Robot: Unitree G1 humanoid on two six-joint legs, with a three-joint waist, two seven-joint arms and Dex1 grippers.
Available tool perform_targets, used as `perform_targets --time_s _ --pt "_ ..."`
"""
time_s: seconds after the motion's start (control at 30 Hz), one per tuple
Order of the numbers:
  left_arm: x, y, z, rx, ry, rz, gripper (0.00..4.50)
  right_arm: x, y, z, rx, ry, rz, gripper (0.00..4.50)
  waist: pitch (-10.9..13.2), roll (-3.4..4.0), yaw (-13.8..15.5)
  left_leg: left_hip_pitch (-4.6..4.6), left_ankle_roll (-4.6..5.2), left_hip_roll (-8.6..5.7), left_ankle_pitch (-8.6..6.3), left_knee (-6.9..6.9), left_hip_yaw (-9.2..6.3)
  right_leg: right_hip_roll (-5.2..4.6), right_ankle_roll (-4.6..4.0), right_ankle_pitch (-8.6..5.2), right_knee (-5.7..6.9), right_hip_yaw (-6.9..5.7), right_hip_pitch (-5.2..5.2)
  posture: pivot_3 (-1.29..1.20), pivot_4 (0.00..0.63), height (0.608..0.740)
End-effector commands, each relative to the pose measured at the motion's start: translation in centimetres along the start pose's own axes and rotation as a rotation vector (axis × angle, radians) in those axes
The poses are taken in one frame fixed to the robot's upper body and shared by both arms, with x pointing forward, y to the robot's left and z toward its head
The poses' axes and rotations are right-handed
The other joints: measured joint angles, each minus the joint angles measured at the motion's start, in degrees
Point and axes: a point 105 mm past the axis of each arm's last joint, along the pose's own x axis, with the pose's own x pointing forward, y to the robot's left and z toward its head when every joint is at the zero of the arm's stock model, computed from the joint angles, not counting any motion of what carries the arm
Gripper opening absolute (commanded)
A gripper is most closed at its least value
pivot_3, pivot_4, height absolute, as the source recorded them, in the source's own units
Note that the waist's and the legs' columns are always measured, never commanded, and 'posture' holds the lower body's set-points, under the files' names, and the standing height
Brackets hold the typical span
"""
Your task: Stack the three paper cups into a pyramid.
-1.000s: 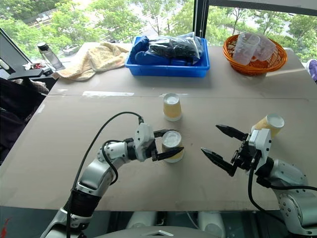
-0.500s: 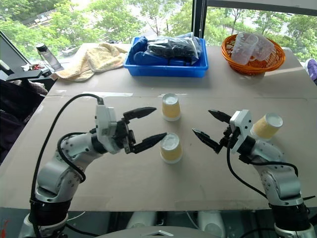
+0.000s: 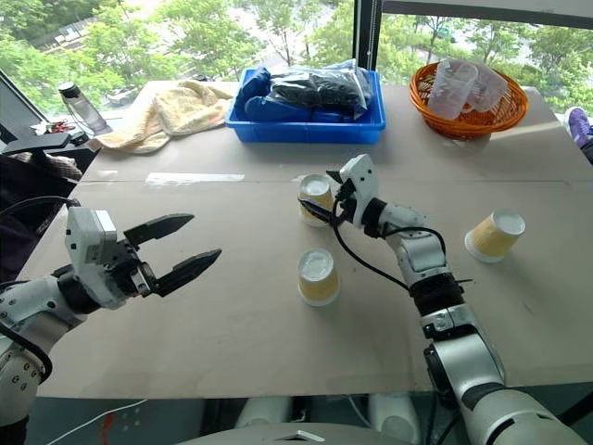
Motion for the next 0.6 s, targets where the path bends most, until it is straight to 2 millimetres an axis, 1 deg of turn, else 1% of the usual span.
perform_targets --time_s 0.03,0.07,0.1,0.17,0.2,0.23,0.27,0.3,0.4,0.47,0.53,0.57,0.6 --pt "0.0 -0.4 1.6 0.047 -0.039 0.005 4.49 0.7 -0.6 0.3 -0.026 -0.010 -0.015 4.50 0.00 0.00 0.08 0.00 -0.01 0.00 0.01 -0.01 0.00 -0.01 0.00 0.00 0.00 -0.01 0.00 0.00 0.150 0.733" --pt "0.1 -0.4 1.7 0.047 -0.044 0.007 4.49 0.9 -0.6 0.4 -0.017 -0.015 -0.013 4.50 0.00 0.00 0.02 0.00 -0.03 -0.01 0.02 -0.02 -0.01 -0.01 -0.01 0.00 0.00 -0.01 0.00 0.00 0.150 0.733" --pt "0.2 -0.4 1.8 0.047 -0.051 0.009 4.50 1.1 -0.6 0.4 -0.011 -0.021 -0.011 4.24 0.00 0.00 -0.05 0.01 -0.03 -0.01 0.02 -0.03 -0.01 -0.01 -0.01 0.00 0.00 -0.01 0.00 0.00 0.150 0.733" --pt "0.4 -0.4 1.9 0.047 -0.057 0.010 4.50 1.3 -0.7 0.6 -0.009 -0.032 -0.017 3.69 0.01 0.02 -0.15 0.02 -0.03 0.01 0.02 -0.05 0.00 -0.01 -0.01 0.00 0.04 -0.02 -0.01 0.00 0.150 0.733" --pt "0.5 -0.4 2.0 0.046 -0.058 0.010 4.50 1.4 -0.7 0.7 -0.009 -0.036 -0.014 3.26 0.01 0.02 -0.19 0.02 -0.03 0.01 0.02 -0.06 -0.01 -0.01 -0.01 0.01 0.06 -0.02 -0.02 0.00 0.150 0.733" --pt "0.5 -0.4 2.0 0.045 -0.059 0.010 4.50 1.4 -0.7 0.7 -0.010 -0.038 -0.012 3.06 0.02 0.03 -0.23 0.03 -0.03 0.01 0.01 -0.06 -0.01 -0.01 -0.01 0.01 0.08 -0.03 -0.03 0.00 0.150 0.733" --pt "0.6 -0.4 1.9 0.044 -0.059 0.009 4.50 1.4 -0.7 0.7 -0.011 -0.038 -0.010 2.46 0.01 0.03 -0.26 0.04 -0.02 0.02 0.01 -0.06 -0.02 -0.01 -0.01 0.01 0.10 -0.03 -0.03 0.00 0.150 0.733" --pt "0.7 -0.3 1.9 0.043 -0.059 0.009 4.50 1.4 -0.7 0.9 -0.011 -0.045 -0.005 2.29 0.02 0.03 -0.28 0.05 -0.01 0.02 0.00 -0.07 -0.02 -0.01 -0.01 0.01 0.11 -0.03 -0.03 0.00 0.150 0.733" --pt "1.0 -0.3 1.8 0.045 -0.060 -0.002 4.50 1.1 -0.6 1.4 -0.019 -0.062 0.004 2.27 0.02 0.03 -0.27 0.05 -0.01 0.02 0.00 -0.07 -0.02 -0.03 -0.01 0.01 0.12 -0.03 -0.03 0.00 0.150 0.733" --pt "1.6 -0.5 2.0 0.048 -0.069 -0.025 4.50 0.1 -0.9 1.9 -0.037 -0.076 0.006 2.27 0.02 0.04 -0.16 0.04 -0.01 0.02 0.00 -0.07 -0.02 -0.05 -0.01 0.01 0.12 -0.04 -0.04 0.00 0.150 0.733" --pt "2.1 -0.7 2.2 0.049 -0.077 -0.050 4.50 -1.0 -1.2 2.2 -0.059 -0.083 0.005 2.27 0.02 0.04 -0.03 0.04 -0.01 0.00 0.00 -0.06 -0.03 -0.07 -0.01 0.01 0.13 -0.05 -0.03 0.00 0.150 0.733" --pt "2.5 -1.0 2.3 0.049 -0.081 -0.073 4.50 -2.1 -1.2 2.4 -0.061 -0.087 0.009 2.27 0.02 0.03 0.11 0.02 -0.01 -0.01 -0.01 -0.07 -0.05 -0.09 -0.01 0.01 0.13 -0.07 -0.03 0.00 0.150 0.733" --pt "3.0 -1.4 2.3 0.053 -0.077 -0.107 4.50 -3.6 -1.3 2.5 -0.069 -0.090 0.014 2.27 0.02 0.03 0.31 0.00 -0.01 -0.01 -0.01 -0.06 -0.07 -0.10 -0.01 0.01 0.12 -0.09 -0.03 0.00 0.150 0.733"
